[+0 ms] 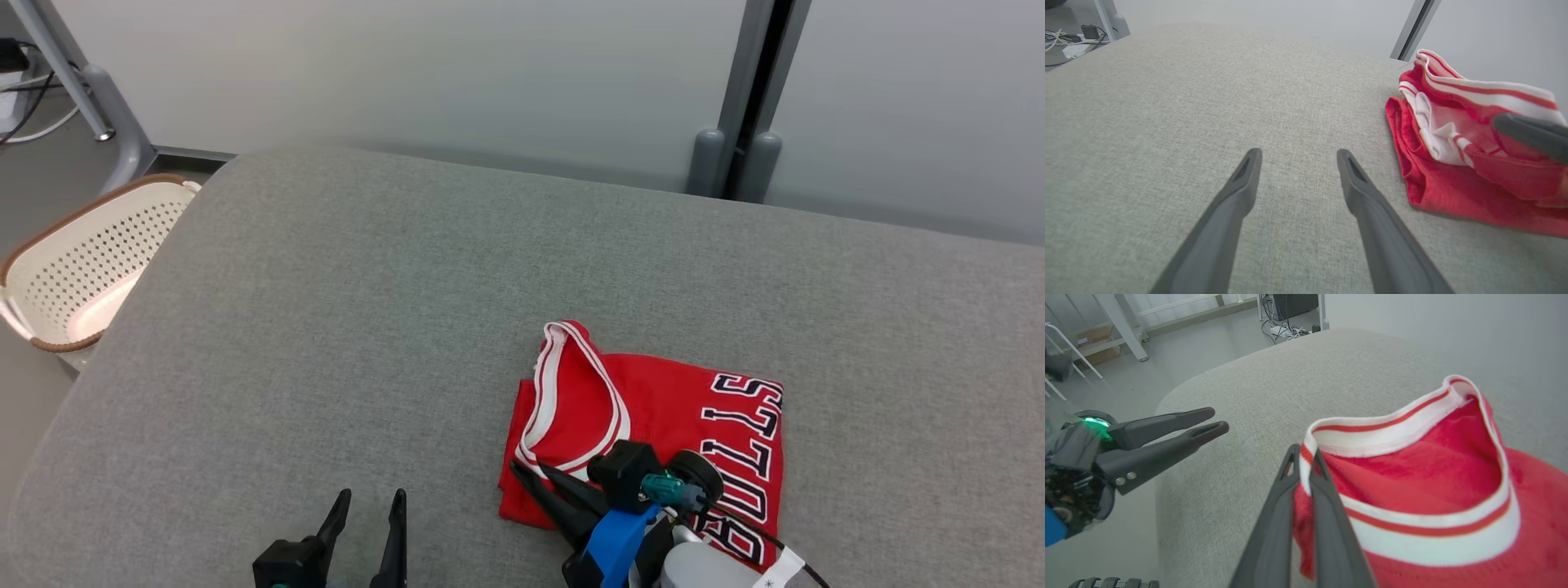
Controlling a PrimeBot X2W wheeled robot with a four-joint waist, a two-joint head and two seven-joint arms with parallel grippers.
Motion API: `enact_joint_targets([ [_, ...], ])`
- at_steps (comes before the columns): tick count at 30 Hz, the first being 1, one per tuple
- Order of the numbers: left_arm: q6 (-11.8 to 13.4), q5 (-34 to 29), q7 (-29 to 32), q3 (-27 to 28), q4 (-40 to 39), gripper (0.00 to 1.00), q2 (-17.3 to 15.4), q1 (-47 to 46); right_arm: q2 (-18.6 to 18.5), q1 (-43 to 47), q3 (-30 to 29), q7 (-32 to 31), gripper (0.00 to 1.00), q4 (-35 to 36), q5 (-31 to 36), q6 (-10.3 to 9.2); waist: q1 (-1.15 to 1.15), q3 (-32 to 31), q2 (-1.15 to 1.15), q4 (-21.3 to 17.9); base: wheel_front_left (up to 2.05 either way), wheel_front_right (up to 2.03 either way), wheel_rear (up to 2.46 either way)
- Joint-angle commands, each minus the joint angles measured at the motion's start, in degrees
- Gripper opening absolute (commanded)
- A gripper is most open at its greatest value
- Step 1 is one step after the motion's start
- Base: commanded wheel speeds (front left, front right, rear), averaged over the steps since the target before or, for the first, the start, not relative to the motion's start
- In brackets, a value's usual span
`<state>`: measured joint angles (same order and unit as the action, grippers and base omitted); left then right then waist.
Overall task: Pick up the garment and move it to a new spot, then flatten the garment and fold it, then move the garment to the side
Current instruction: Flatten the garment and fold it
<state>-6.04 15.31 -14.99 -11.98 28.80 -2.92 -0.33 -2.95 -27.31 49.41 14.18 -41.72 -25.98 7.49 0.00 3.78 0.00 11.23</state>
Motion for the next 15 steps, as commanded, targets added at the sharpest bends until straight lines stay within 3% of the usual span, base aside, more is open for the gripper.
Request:
enact_joint_targets([
  [1,0.0,0.1,-0.3,-0.3,0.1,1.0,0.0,-1.0,0.0,-1.1,0.3,0.0,0.0,-0.5,-0.9,0.0,0.0,0.3,0.0,0.7,0.0,0.0,0.0],
  [4,0.1,0.1,-0.3,-0.5,0.4,1.0,0.0,-1.4,0.0,-1.9,2.5,-0.9,0.04,-1.8,-2.8,0.0,0.0,0.6,0.0,1.8,0.0,0.0,0.0],
  [5,0.1,0.0,-0.3,-0.5,0.5,1.0,0.0,-1.4,0.0,-2.0,3.7,-1.6,0.27,-1.9,-3.8,0.01,0.0,0.7,0.0,2.0,0.0,0.0,0.0],
  [6,0.2,0.0,-0.3,-0.4,0.5,1.0,0.0,-1.3,0.0,-2.0,5.1,-2.2,0.43,-1.9,-4.6,0.0,0.0,0.7,0.0,2.1,0.0,0.0,0.0],
  [7,0.2,0.0,-0.3,-0.3,0.6,1.0,0.0,-1.3,0.0,-2.2,6.5,-2.6,0.84,-1.8,-5.6,0.0,0.0,0.8,0.0,2.2,0.0,0.0,0.0],
  [8,0.2,0.0,-0.3,-0.2,0.7,1.0,0.0,-1.2,0.0,-2.4,7.7,-2.9,1.0,-1.8,-6.6,0.0,0.0,0.8,0.0,2.2,0.0,0.0,0.0],
  [15,0.5,-0.2,-0.3,1.3,0.6,1.0,0.0,-0.6,0.0,-4.5,8.0,0.0,1.0,-3.9,-7.9,0.0,0.0,-0.1,0.0,0.3,0.0,0.0,0.0],
])
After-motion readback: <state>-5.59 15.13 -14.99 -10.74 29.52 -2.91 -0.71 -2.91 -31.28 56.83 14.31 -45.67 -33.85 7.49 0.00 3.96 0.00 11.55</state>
